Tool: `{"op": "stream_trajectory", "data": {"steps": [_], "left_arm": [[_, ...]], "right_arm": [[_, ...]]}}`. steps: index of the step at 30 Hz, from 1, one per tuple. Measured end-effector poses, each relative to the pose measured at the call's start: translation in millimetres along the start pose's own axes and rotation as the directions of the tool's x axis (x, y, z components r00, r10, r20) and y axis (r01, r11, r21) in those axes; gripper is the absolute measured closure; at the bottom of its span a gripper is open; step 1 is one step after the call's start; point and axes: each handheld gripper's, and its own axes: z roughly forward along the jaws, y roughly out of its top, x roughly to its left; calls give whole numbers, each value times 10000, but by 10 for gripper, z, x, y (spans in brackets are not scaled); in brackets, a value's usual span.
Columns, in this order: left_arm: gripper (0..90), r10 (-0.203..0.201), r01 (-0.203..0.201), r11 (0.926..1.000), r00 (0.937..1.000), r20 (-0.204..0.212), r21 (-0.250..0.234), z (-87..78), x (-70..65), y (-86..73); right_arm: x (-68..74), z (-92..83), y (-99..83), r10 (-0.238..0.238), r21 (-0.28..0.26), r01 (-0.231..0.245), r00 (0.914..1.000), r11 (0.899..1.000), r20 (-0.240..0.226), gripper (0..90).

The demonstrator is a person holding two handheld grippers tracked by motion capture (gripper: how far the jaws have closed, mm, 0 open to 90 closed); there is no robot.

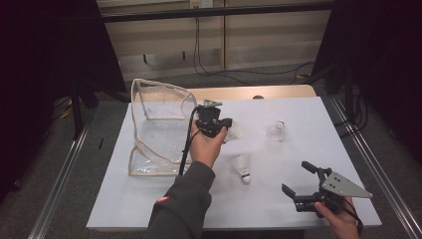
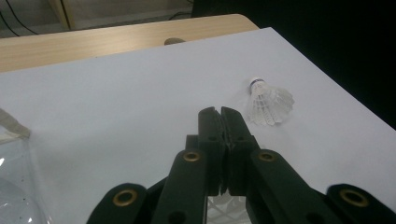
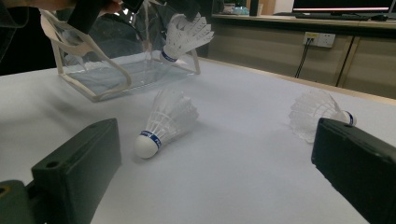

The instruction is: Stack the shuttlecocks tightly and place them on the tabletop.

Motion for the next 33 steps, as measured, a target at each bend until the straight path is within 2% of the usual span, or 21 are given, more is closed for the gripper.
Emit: {"op": "stream_trajectory", "data": {"steps": [6,25,33], "left_arm": [[881,114,-115,9999,9999,35,110,16,-20,23],[880,-308,305,9995,9990,314,89,170,-142,30],[880,-396,396,9992,9990,208,14,254,-146,37]], "right_arm": [[-3,-1,0,-14,7,14,10000,10000,5,7],[6,2,0,53,3,-53,10000,10000,-63,7],[7,7,-1,56,12,-56,9999,10000,-103,7]]}}
